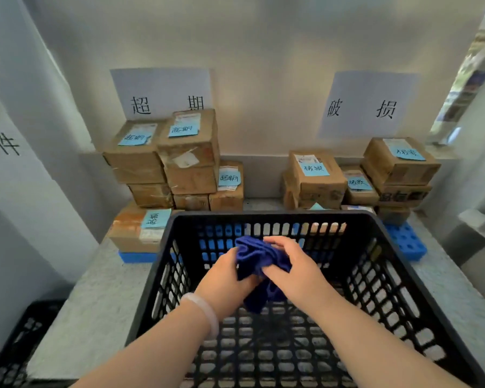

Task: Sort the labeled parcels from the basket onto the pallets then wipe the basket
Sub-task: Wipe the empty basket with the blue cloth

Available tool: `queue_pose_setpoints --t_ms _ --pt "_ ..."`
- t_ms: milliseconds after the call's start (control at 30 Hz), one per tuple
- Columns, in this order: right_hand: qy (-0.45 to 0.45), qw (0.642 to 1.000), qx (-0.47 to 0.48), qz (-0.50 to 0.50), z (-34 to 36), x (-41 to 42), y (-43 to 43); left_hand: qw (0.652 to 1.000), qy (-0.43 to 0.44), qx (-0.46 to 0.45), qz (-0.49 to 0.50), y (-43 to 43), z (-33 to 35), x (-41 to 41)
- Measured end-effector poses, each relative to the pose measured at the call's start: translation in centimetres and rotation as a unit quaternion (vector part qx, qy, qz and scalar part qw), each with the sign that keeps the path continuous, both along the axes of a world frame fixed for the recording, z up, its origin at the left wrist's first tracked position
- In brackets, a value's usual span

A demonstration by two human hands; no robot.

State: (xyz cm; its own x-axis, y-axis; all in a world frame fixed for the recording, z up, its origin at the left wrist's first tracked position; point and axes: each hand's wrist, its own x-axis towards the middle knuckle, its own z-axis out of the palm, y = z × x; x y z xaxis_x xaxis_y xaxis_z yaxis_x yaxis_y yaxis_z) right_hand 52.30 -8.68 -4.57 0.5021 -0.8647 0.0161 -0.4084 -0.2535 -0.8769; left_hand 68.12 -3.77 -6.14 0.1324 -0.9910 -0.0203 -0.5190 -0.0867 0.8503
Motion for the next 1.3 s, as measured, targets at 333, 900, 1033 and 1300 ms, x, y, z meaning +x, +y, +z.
queue_pose_setpoints --t_ms 333,900,1033,1300 --pt "-0.085 0.971 0.182 -0.128 -3.3 4.9 0.5 0.985 -0.100 0.052 -0.134 -0.3 -0.8 4.1" --pt "0.023 0.990 -0.116 -0.075 -6.5 15.9 -3.4 0.970 -0.207 0.077 0.103 -1.4 -1.7 12.7" --pt "0.126 0.966 -0.217 -0.068 -10.0 18.7 -2.9 0.975 -0.180 0.060 0.116 -1.1 -1.8 12.7" --pt "0.216 0.857 -0.466 -0.037 -14.7 17.9 -6.1 0.979 -0.151 0.045 0.129 -1.0 -1.9 12.9"
